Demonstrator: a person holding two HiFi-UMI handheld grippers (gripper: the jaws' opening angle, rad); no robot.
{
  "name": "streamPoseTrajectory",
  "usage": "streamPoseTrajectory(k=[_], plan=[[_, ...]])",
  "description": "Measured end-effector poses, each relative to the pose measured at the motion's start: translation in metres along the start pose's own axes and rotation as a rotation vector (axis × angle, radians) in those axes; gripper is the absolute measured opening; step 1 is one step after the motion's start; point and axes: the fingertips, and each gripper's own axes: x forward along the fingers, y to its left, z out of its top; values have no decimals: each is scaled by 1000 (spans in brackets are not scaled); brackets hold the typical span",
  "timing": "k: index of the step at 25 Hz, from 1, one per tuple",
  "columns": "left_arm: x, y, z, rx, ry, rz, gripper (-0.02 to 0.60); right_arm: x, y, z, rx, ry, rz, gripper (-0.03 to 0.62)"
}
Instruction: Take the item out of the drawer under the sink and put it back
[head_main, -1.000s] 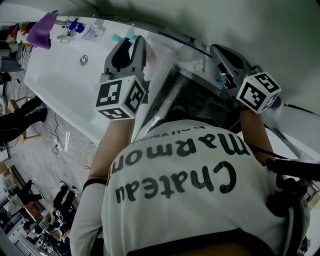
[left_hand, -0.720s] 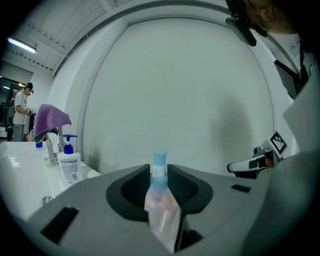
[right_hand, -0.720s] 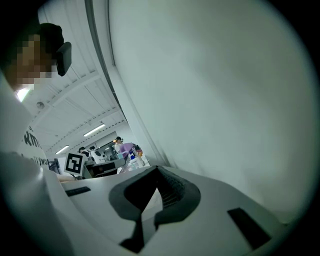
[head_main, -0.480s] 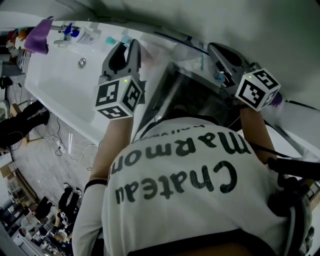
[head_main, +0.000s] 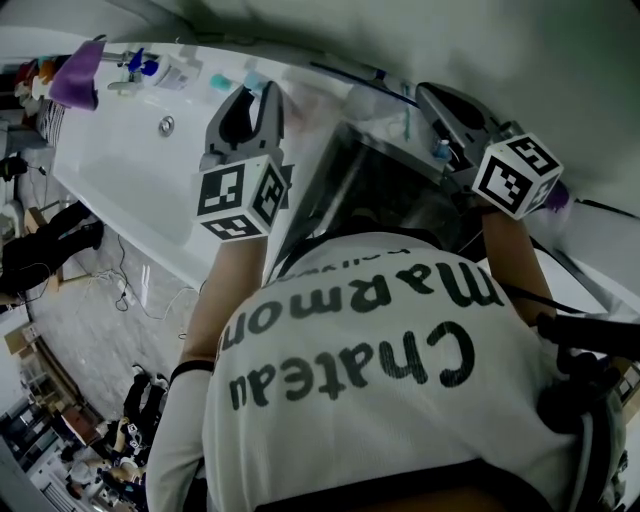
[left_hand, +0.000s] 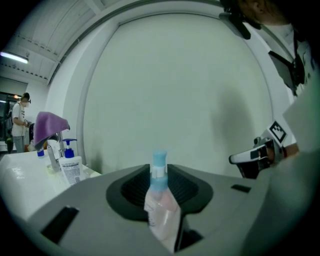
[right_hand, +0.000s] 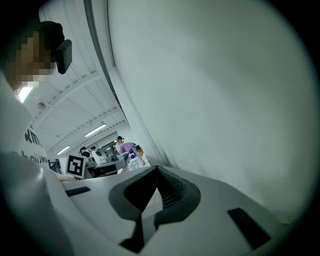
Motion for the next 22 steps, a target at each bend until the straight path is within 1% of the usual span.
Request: streamPoseTrajectory(k=[6, 11, 18, 22], plan=[[-6, -4, -1, 7, 15, 1, 110, -4, 0, 0, 0, -3, 7, 11], [-7, 1, -2, -6, 19, 15, 110, -1, 3, -2, 4, 0, 21, 11], [-9, -3, -3, 18, 32, 4, 110, -4, 9, -4, 3, -2, 26, 11], [-9, -3, -4, 31, 18, -4, 110, -5, 11, -4, 2, -1, 20, 11]])
